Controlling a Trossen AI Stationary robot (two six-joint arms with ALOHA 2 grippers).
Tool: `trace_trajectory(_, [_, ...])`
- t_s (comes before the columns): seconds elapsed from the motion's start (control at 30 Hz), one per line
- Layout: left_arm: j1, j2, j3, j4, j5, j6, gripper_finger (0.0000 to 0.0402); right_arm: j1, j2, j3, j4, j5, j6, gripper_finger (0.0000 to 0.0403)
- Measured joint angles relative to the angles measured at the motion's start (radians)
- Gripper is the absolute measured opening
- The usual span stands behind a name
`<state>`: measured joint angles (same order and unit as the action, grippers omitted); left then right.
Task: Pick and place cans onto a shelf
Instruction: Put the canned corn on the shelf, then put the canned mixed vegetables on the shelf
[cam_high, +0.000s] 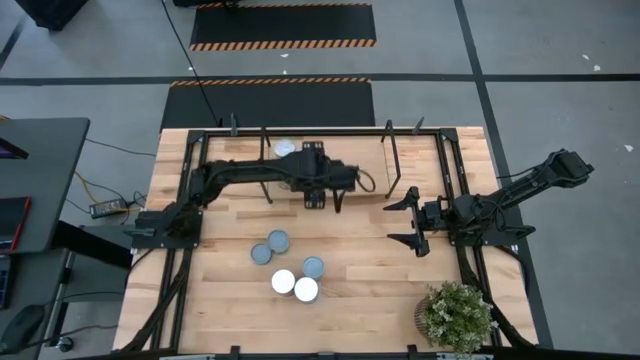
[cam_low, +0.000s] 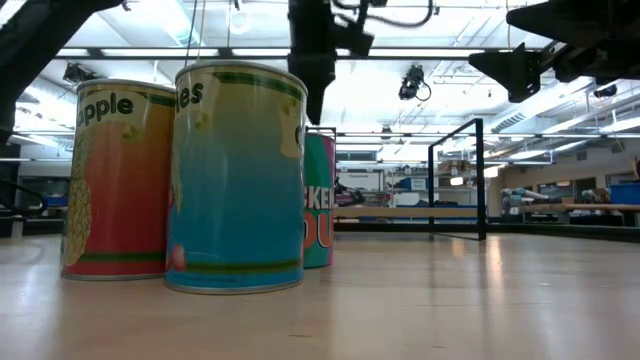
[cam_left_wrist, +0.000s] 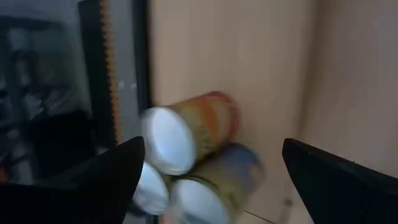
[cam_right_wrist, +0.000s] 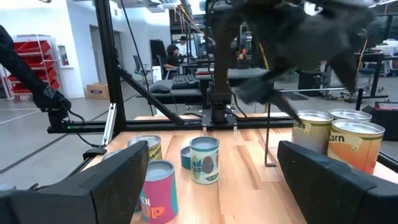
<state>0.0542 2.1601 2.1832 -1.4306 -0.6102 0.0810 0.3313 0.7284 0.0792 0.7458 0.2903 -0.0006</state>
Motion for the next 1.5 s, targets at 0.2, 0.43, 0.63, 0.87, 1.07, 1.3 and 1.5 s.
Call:
trace_trajectory(0.2, [0.025,-0.001,-0.092,0.02,-0.097,-0.036,0.0387,0.0,0.0,0.0,0.001,-0.005,0.011,0.0364])
trace_trajectory(0.43, [0.055,0.003,-0.257,0.11,-0.209,0.002,0.0387,0.0,0.0,0.0,0.001,-0.005,0.0,0.0364])
trace_trajectory(0.63, [0.061,0.003,-0.324,0.198,-0.285,0.016,0.0387,0.0,0.0,0.0,0.001,-0.005,-0.002,0.0364])
trace_trajectory(0.87, [0.081,0.003,-0.327,0.208,-0.295,-0.03,0.0387,0.0,0.0,0.0,0.001,-0.005,-0.002,0.0364])
trace_trajectory(1.07, [0.097,0.003,-0.327,0.21,-0.295,-0.07,0.0387,0.0,0.0,0.0,0.001,-0.005,0.001,0.0364])
trace_trajectory(1.3, [0.077,0.003,-0.309,0.199,-0.204,-0.064,0.0387,0.0,0.0,0.0,0.001,-0.005,-0.004,0.0364])
trace_trajectory(1.5, [0.006,0.003,-0.177,0.129,0.092,-0.08,0.0387,0.0,0.0,0.0,0.001,-0.005,-0.01,0.0364])
